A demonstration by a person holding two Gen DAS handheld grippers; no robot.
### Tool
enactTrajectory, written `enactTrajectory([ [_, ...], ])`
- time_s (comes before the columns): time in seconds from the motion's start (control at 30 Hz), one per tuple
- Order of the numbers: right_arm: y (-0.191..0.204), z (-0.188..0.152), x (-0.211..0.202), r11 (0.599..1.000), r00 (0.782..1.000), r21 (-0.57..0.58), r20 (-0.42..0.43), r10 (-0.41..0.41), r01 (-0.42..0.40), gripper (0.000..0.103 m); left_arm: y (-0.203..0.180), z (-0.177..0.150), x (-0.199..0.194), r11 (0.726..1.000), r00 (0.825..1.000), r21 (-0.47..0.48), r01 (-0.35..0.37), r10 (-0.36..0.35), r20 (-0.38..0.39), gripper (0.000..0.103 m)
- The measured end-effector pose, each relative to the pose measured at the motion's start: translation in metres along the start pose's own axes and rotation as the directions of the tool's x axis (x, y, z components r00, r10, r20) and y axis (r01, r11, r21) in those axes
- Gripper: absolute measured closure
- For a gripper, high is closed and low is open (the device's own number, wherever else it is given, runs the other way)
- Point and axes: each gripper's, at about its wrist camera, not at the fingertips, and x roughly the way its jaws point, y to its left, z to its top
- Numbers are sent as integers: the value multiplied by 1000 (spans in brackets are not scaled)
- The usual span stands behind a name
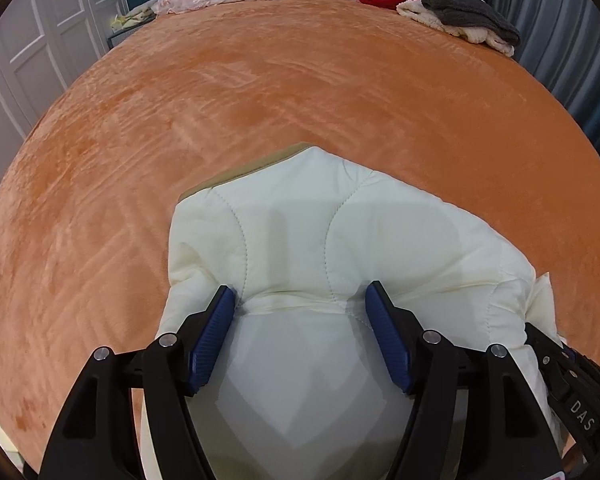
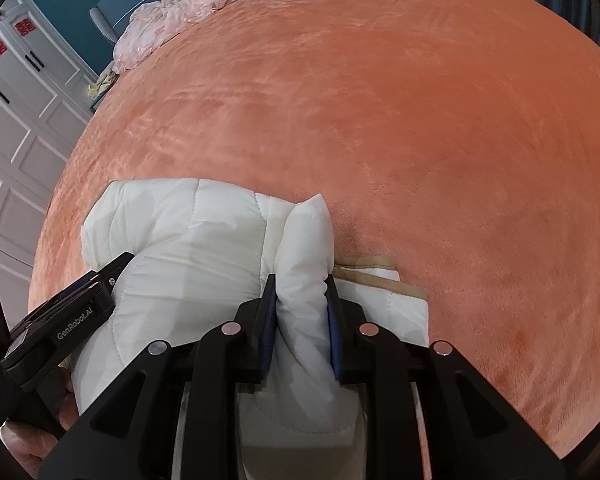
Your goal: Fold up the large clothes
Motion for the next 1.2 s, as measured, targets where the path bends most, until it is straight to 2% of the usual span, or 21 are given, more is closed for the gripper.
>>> enactTrajectory([
  [0.33,0,-4,3,1000,1000,-4,26,5,-5,82,-2,-3,7,1000,1000,-4,-20,20,17,36],
  [0.47,-5,-1,-5,999,998,16,33,51,-52,79,5,-2,4,999,1000,-43,21,-20,24,34],
  [0.5,-8,0,-11,998,998,28,34,60,-61,74,10,-2,1,997,999,-60,44,-43,24,33],
  [0.57,-14,1,-27,996,997,64,34,68,-70,57,20,-2,-8,992,996,-86,93,-92,22,32],
  [0.6,-19,-2,-39,994,996,78,39,75,-78,41,29,-2,-18,986,992,-108,124,-122,26,32],
  [0.63,-23,-6,-48,993,996,85,43,78,-81,30,36,-4,-28,981,989,-125,150,-146,35,31],
  [0.73,-37,-25,-62,989,993,88,-1,119,-119,27,65,-17,-53,958,975,-183,220,-219,23,25],
  [0.8,-47,-38,-62,978,985,128,-36,170,-164,23,85,-31,-58,931,959,-244,273,-283,-7,25],
  [0.87,-57,-49,-60,957,970,188,-62,235,-220,22,103,-47,-56,887,933,-325,329,-357,-31,25],
  [0.93,-64,-58,-56,927,949,254,-77,305,-277,22,119,-69,-51,811,886,-423,405,-462,-37,25],
  [1.0,-69,-64,-50,882,918,323,-87,388,-342,22,124,-84,-49,755,849,-474,452,-527,-30,24],
  [1.03,-69,-67,-45,856,895,350,-94,436,-380,22,125,-90,-49,736,836,-482,474,-548,-15,24],
  [1.07,-69,-69,-41,831,872,371,-101,479,-414,22,125,-92,-50,730,831,-482,484,-556,-6,24],
  [1.1,-67,-71,-38,818,859,382,-106,501,-431,19,123,-95,-51,727,828,-477,495,-560,5,24],
  [1.2,-61,-75,-28,799,839,391,-109,533,-457,19,116,-96,-51,729,822,-451,515,-569,18,18],
])
